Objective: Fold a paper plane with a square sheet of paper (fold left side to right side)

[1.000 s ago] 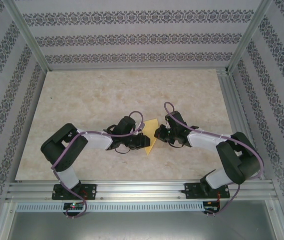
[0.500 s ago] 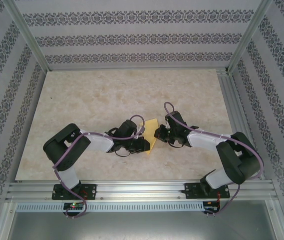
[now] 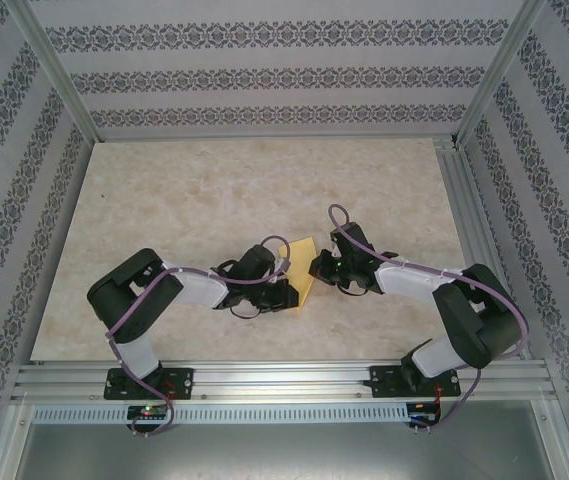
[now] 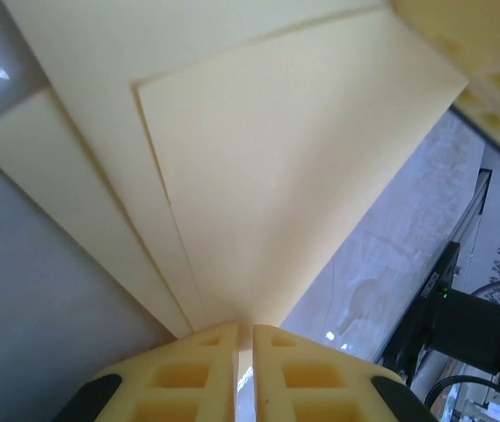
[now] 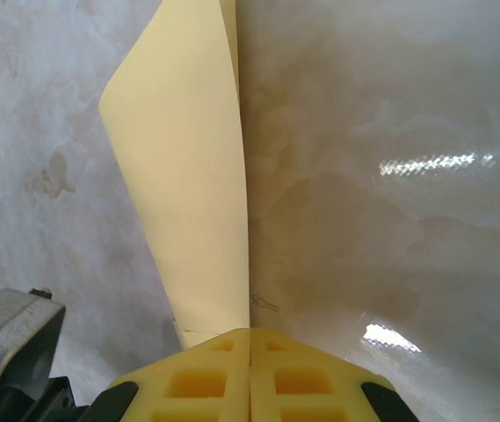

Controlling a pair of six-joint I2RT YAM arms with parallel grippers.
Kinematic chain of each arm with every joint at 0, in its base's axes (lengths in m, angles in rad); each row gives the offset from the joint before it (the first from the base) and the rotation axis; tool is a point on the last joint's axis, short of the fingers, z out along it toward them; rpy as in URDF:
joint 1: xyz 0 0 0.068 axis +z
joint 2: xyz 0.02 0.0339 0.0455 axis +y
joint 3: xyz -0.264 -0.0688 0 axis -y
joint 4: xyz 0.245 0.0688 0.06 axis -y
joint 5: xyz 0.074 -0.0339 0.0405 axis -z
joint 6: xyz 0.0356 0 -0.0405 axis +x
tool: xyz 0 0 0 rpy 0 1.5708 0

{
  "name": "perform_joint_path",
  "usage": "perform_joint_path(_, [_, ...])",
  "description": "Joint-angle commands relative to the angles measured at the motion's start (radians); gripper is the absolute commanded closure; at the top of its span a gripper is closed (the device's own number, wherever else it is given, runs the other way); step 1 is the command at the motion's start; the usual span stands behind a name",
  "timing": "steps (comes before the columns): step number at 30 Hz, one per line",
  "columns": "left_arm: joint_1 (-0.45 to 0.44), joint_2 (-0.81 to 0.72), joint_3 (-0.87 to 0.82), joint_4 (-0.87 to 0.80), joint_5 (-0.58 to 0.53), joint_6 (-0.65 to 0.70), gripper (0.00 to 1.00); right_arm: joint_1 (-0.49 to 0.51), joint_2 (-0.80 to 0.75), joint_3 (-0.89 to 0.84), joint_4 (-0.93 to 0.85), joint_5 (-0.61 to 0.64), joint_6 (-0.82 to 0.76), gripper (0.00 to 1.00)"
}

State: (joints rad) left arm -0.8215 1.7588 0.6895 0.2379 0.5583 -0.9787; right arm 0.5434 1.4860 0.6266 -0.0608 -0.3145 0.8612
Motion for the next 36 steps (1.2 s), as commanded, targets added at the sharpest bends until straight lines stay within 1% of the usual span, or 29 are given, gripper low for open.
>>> perform_joint_path(1, [-0.022, 0.006, -0.014, -0.006, -0.019, -0.021, 0.85, 0.012, 0.01, 0.024, -0.005, 0.017, -0.016, 0.93])
perform_joint_path(6, [-0.022, -0.011, -0.004, -0.021, -0.026, -0.019, 0.86, 0.013, 0.008, 0.024, -0.006, 0.018, -0.017, 0.93])
perform_joint_path(11, [-0.002, -0.06, 0.062, -0.114, -0.033, 0.023, 0.86, 0.013, 0.006, 0.024, -0.012, 0.018, -0.021, 0.93])
perform_joint_path(15, [0.037, -0.1, 0.089, -0.182, -0.052, 0.056, 0.86, 0.013, 0.006, 0.027, -0.015, 0.018, -0.024, 0.93])
perform_joint_path(18, [0.071, -0.097, 0.112, -0.225, -0.06, 0.087, 0.88, 0.013, 0.012, 0.031, -0.017, 0.014, -0.027, 0.93])
perform_joint_path(23, [0.1, -0.05, 0.141, -0.221, -0.06, 0.103, 0.9, 0.013, 0.008, 0.035, -0.018, 0.014, -0.028, 0.93])
perform_joint_path(28, [0.105, -0.008, 0.16, -0.146, -0.027, 0.079, 0.9, 0.015, 0.013, 0.039, -0.023, 0.012, -0.028, 0.93])
perform_joint_path(36, [0.105, 0.055, 0.183, -0.158, -0.049, 0.086, 0.9, 0.015, 0.016, 0.043, -0.027, 0.009, -0.033, 0.93])
